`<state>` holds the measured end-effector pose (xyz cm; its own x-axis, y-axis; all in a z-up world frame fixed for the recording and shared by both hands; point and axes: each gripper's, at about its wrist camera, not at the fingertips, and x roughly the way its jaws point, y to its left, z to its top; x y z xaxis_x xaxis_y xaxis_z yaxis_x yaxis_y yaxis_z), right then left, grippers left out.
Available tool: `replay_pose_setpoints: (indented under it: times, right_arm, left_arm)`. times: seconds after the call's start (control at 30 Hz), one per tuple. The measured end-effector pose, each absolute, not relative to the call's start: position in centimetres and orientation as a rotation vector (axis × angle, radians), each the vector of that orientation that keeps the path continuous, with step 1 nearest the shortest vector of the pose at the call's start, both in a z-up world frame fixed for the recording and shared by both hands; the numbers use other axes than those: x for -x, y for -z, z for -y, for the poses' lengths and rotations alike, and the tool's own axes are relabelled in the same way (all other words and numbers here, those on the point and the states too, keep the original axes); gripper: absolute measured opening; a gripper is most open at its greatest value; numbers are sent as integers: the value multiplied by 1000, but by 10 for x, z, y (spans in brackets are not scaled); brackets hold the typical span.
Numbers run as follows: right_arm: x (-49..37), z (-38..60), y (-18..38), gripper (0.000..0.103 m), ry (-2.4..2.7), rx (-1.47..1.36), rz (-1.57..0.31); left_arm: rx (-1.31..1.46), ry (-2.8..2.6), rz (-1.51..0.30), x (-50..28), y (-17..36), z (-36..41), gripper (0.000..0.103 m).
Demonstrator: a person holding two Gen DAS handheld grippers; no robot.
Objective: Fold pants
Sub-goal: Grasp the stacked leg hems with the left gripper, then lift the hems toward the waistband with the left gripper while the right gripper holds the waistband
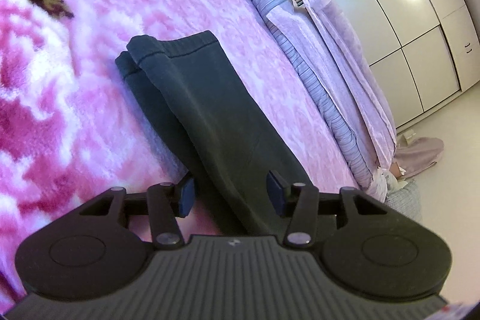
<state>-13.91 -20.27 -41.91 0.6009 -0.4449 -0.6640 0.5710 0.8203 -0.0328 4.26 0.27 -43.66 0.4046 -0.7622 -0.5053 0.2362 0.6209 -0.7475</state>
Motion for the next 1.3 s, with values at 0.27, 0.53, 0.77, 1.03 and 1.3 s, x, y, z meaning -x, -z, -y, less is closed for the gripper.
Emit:
replay_pose_setpoints:
  times: [0.27,0.53,0.77,1.03,1.3]
  right_arm:
    - [130,203,428,78,630,-186,-733]
    - [204,264,392,78,664,-538,-634]
    - [350,334,358,78,997,-669,-462]
    - [465,365,348,78,1243,-792,-330]
    - [492,366,347,78,1229,-836,-311]
  left_arm:
    - [637,640,-955,-49,443,6,16]
    - [515,675,-919,-50,423,12,11]
    - [198,810,-650,-13,359,48,11]
    - [-122,1172,-356,86,282,137,10]
    - [-416,1463,-666,174,374,221,32]
